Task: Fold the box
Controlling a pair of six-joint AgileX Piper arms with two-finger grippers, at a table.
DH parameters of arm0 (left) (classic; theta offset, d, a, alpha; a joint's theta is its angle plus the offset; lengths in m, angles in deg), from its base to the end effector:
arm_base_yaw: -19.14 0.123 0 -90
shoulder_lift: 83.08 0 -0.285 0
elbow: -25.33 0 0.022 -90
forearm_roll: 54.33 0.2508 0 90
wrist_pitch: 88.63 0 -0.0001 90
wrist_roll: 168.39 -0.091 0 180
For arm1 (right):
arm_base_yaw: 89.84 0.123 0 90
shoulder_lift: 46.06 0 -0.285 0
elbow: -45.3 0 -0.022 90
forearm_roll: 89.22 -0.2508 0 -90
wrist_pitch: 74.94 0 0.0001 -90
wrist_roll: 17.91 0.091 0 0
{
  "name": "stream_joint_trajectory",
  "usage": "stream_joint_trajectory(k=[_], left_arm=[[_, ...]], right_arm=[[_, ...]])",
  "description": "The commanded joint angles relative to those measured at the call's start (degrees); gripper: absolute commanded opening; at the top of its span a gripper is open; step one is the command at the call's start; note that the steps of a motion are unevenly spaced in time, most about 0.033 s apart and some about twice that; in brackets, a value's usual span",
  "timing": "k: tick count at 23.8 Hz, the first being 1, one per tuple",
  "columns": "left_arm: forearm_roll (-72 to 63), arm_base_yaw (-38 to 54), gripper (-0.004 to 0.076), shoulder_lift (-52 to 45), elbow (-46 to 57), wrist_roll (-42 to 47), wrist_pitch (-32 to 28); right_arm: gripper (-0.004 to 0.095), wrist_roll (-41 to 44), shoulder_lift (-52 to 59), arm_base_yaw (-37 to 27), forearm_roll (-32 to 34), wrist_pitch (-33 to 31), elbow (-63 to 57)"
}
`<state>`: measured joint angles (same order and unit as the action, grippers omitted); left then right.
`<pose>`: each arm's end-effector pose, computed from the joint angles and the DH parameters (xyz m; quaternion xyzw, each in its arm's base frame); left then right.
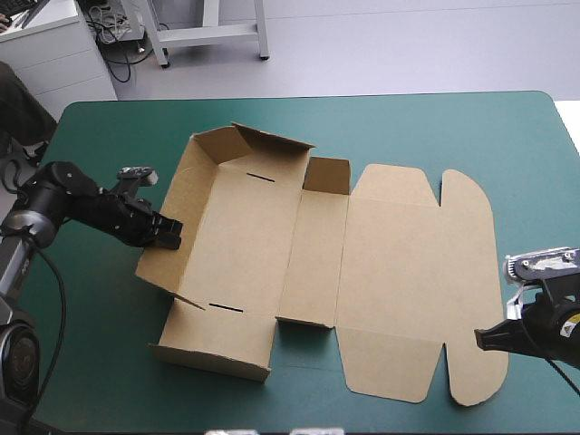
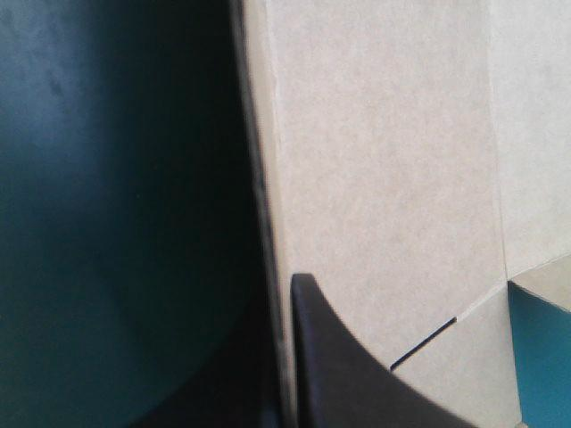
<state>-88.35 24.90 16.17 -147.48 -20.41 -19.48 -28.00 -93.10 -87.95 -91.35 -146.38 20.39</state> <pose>0.3068 -0.0169 0.2776 0.1260 0.9518 -0.2503 0.1245 0.0914 0.0062 0.3571 -0.0990 0.9441 -0.0039 0.3145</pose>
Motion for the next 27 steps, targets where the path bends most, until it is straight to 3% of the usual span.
stream_joint_trajectory(k=[1, 9, 20, 27], left_arm=[[6.30, -5.95, -0.0032, -1.99, -7.00, 5.21, 0.45], [28.86, -24.16, -0.0032, -1.89, -24.29, 12.89, -4.43], [56.73, -42.29, -0.0032, -1.79, -26.03, 13.87, -13.19], [61.00, -47.24, -0.0032, -1.79, -26.03, 13.87, -19.42]], right_arm=[[-0.0023, -0.42, -0.07, -0.45, -0.13, 1.32, 1.37], [-0.0023, -0.42, -0.07, -0.45, -0.50, 2.68, 1.37], [-0.0023, -0.42, -0.07, -0.45, -0.60, 3.80, 1.37], [-0.0023, -0.84, -0.07, -0.45, -0.60, 3.93, 1.37]])
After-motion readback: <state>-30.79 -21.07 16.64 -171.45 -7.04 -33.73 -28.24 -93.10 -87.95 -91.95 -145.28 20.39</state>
